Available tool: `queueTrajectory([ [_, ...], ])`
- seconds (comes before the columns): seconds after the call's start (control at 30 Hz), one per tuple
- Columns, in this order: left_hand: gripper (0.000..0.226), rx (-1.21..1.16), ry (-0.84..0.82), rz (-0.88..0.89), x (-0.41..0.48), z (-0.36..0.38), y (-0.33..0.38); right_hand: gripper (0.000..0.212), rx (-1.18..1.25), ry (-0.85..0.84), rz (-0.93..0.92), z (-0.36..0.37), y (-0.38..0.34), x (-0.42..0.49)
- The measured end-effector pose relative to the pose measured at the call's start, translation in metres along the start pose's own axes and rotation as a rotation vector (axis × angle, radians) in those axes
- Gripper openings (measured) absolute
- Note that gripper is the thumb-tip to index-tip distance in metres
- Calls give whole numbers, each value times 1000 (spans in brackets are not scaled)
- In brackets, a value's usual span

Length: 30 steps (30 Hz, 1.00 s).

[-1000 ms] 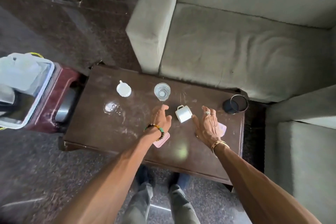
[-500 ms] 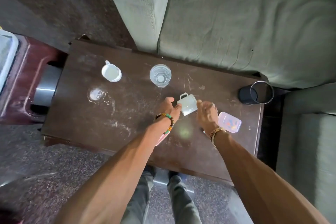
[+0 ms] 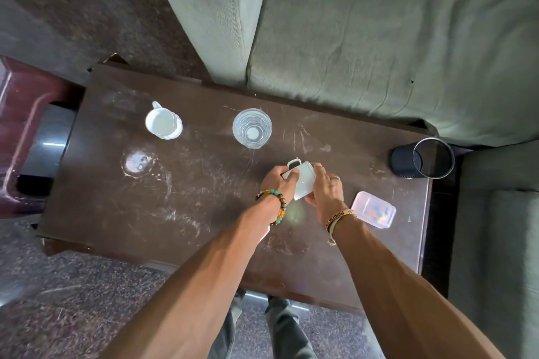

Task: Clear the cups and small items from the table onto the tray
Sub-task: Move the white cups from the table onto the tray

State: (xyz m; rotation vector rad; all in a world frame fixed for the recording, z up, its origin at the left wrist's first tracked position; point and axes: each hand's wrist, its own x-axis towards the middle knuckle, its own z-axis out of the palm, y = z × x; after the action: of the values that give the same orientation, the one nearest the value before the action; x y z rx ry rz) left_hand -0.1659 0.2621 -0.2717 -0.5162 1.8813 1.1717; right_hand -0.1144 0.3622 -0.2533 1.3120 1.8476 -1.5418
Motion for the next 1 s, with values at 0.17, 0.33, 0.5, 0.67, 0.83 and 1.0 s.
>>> queueTrajectory([
  [0.17,43,-174,-1,-41,-14,-6,7,31,136,168,-25,3,-14,-21],
  [0.33,29,-210,-8,12,-62,-26,42,37,199,189,-114,-11,-51,-78],
  [0.5,14,-329,0,94,-139,-59,104,39,97,199,-261,-30,-121,-144],
  [0.67,16,-489,90,212,-229,-120,158,38,37,132,-368,-35,-199,-222],
  [0.83,12,-610,124,296,-301,-198,173,35,20,25,-525,-5,-253,-291],
  [1.0,23,-674,221,322,-343,-278,135,19,30,-116,-589,67,-263,-353],
])
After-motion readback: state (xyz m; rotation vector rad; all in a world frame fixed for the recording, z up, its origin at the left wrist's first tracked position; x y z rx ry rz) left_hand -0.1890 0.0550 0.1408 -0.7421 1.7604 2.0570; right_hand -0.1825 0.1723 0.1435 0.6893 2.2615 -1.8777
